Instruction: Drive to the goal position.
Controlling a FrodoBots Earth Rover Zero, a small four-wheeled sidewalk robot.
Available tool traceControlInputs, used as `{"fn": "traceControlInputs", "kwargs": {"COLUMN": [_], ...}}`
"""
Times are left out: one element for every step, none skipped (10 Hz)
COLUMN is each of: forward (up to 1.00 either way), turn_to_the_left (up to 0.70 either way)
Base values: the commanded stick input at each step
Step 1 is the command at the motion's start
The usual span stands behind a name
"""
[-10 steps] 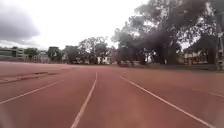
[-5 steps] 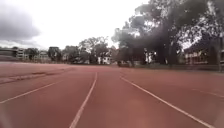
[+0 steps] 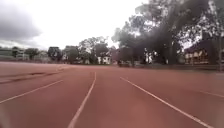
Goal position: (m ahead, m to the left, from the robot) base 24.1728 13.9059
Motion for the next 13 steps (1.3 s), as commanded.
{"fn": "traceControlInputs", "kwargs": {"forward": [0.45,0.45,0.45,0.45,0.45,0.45,0.45,0.45,0.45,0.45,0.45,0.45,0.45], "turn_to_the_left": [0.0,0.0,0.0,0.0,0.0,0.0,0.0,0.0,0.0,0.0,0.0,0.0,0.0]}}
